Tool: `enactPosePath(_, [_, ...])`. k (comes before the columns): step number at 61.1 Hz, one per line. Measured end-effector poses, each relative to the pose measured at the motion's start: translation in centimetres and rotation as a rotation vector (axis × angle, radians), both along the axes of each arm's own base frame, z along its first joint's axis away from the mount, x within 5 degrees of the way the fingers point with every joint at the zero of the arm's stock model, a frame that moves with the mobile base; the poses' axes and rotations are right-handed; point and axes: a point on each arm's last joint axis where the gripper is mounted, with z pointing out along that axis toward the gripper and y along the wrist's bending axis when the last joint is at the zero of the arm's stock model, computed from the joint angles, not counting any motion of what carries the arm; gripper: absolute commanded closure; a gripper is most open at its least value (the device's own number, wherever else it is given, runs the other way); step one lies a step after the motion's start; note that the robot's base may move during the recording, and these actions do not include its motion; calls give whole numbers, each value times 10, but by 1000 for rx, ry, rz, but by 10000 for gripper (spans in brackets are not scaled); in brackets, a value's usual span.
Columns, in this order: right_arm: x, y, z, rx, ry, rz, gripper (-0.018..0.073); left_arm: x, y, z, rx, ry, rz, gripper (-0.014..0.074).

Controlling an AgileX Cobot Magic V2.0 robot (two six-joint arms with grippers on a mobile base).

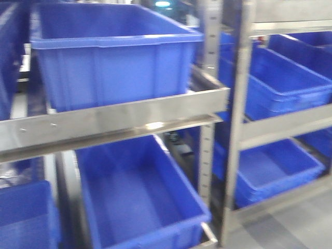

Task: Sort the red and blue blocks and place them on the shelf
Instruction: 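Turn the base toward the shelf rack of blue bins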

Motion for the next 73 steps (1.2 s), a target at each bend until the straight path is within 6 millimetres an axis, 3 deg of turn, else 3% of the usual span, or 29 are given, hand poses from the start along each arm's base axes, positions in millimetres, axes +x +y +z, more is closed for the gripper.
enactPosePath(73, [0,0,0,0,0,0,503,0,0,0,0,0,0,473])
